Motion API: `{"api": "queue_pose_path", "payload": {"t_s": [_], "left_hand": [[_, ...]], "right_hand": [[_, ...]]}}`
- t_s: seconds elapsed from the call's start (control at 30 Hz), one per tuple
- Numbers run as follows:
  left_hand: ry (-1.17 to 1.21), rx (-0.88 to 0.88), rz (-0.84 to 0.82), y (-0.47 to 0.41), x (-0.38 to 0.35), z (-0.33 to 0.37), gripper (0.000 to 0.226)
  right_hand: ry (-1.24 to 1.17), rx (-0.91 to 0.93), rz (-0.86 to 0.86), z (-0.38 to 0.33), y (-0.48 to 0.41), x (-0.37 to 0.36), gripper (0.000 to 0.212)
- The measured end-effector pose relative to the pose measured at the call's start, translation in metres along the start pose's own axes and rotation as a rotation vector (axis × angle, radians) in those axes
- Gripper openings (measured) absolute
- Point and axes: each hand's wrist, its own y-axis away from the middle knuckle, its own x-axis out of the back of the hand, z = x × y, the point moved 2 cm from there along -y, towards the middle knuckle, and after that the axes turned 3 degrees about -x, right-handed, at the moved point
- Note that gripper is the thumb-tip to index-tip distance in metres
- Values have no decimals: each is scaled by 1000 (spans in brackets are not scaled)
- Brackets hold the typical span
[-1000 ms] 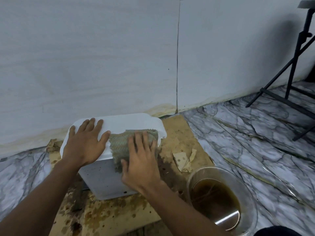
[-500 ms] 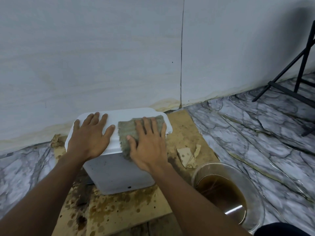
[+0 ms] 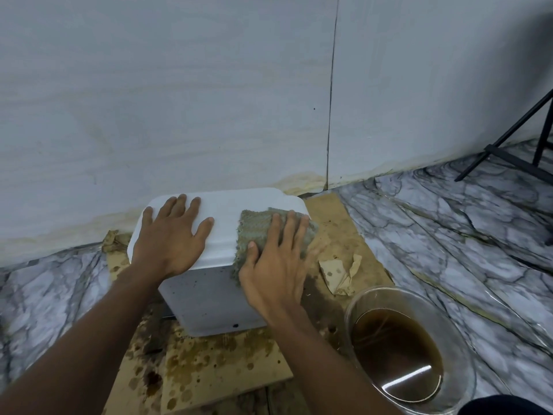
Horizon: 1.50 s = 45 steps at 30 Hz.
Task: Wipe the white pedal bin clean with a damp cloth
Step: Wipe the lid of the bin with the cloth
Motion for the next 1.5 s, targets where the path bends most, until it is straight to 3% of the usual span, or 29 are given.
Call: {"api": "queue_pose_path", "payload": {"t_s": [0.17, 0.3, 0.63, 0.93, 1.07, 1.2, 1.37, 1.5], "left_hand": [[4, -4, 0, -1, 0, -1, 69], [4, 1, -5, -4, 0, 2, 69], [-2, 6, 3, -2, -4, -1, 72], [7, 10, -6, -3, 0, 3, 69], [-13, 4, 10, -1, -3, -1, 69], [3, 10, 1, -3, -3, -1, 69], [21, 4, -16, -3, -1, -1, 66], [196, 10, 35, -5, 3, -4, 58]], "right_hand": [[-175, 113, 36, 11, -5, -8, 67], [-318, 60, 44, 18, -16, -11, 65], [-430, -66, 18, -9, 21, -8, 73], [-476, -199, 45, -2, -16, -7, 67], [-411, -100, 58, -13, 13, -14, 71], [-99, 79, 59, -21, 12, -19, 69], [80, 420, -146, -37, -16, -9, 61], [115, 448, -300, -51, -38, -5, 59]]}}
